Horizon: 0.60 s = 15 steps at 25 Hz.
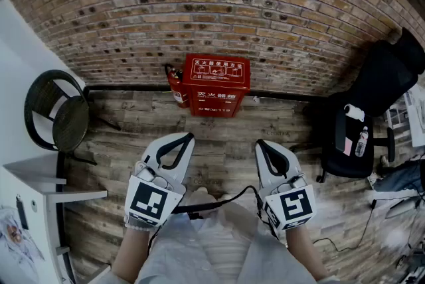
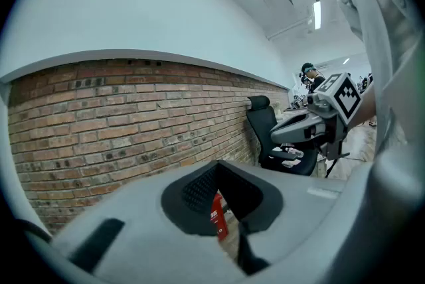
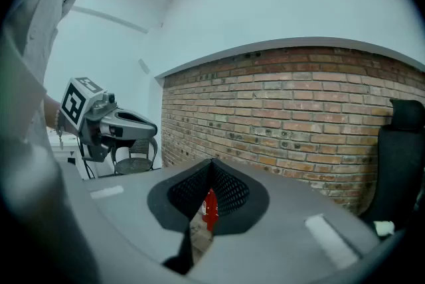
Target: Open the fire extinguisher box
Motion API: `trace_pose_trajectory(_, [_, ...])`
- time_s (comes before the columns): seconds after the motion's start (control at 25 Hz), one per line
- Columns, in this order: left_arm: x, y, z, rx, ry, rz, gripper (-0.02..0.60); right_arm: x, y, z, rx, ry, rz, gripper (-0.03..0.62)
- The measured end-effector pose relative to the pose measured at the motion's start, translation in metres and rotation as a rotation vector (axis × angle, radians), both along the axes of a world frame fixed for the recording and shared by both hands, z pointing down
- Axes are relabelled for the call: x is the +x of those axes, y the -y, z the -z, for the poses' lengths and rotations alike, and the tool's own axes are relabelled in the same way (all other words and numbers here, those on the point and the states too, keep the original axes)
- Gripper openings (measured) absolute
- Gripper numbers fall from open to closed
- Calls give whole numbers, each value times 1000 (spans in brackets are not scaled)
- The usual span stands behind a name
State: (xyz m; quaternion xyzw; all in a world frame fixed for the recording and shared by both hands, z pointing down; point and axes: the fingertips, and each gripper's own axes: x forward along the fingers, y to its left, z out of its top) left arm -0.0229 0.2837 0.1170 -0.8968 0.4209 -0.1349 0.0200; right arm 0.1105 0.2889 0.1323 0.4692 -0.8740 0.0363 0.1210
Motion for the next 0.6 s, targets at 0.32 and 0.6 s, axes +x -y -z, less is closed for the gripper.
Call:
trace_pose_trajectory(0.32, [-4, -4, -4, -6, 15, 1, -2, -1, -2, -4, -7, -7, 5, 5])
trace_pose_trajectory(0.6, [-6, -7, -10, -13, 57, -24, -2, -11, -4, -6, -11, -21, 18, 5])
